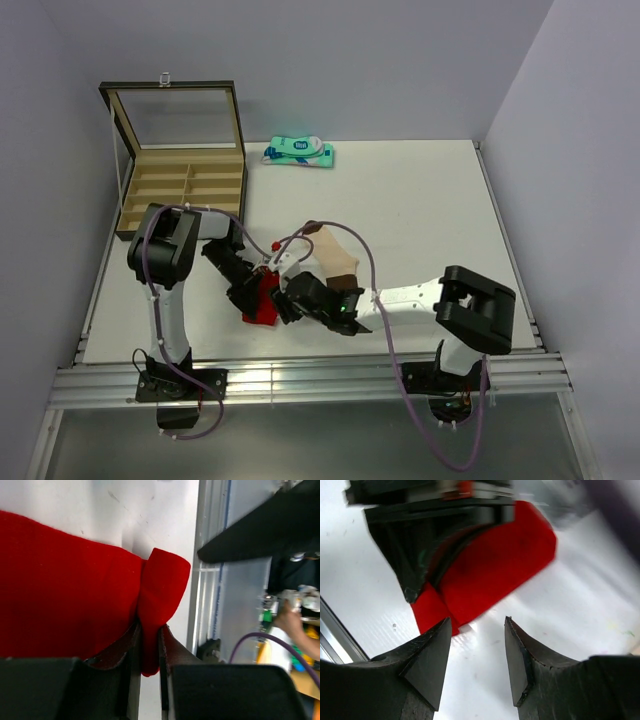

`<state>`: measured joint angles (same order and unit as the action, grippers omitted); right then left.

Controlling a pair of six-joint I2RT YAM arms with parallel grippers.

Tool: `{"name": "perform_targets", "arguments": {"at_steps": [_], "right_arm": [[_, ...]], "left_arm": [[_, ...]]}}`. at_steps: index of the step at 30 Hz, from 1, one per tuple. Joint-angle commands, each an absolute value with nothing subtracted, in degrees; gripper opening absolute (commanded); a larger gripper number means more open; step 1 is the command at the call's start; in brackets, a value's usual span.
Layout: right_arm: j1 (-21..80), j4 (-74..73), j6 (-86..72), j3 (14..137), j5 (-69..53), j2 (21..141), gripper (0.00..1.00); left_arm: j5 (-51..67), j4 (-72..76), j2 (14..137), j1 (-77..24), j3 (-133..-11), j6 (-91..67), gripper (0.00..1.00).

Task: Roll the socks
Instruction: Roll the sock at the center of the board.

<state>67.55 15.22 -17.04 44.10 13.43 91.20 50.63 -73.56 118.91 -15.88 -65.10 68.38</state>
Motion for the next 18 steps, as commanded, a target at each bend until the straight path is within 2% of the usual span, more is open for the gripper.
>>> {"name": "perform_targets", "arguments": {"at_steps": [1, 18], "right_arm": [[69.87, 18.98, -11.34, 47.8, 17.4, 94.12, 0.54], [77.08, 18.11, -6.94, 53.17, 17.49, 101.95, 0.59]], "left_arm": [[45.88, -74.36, 121.55, -15.73, -66.62, 71.19, 0.0], [43.86, -73.92, 125.86, -15.82, -69.79, 66.71, 0.0]]}}
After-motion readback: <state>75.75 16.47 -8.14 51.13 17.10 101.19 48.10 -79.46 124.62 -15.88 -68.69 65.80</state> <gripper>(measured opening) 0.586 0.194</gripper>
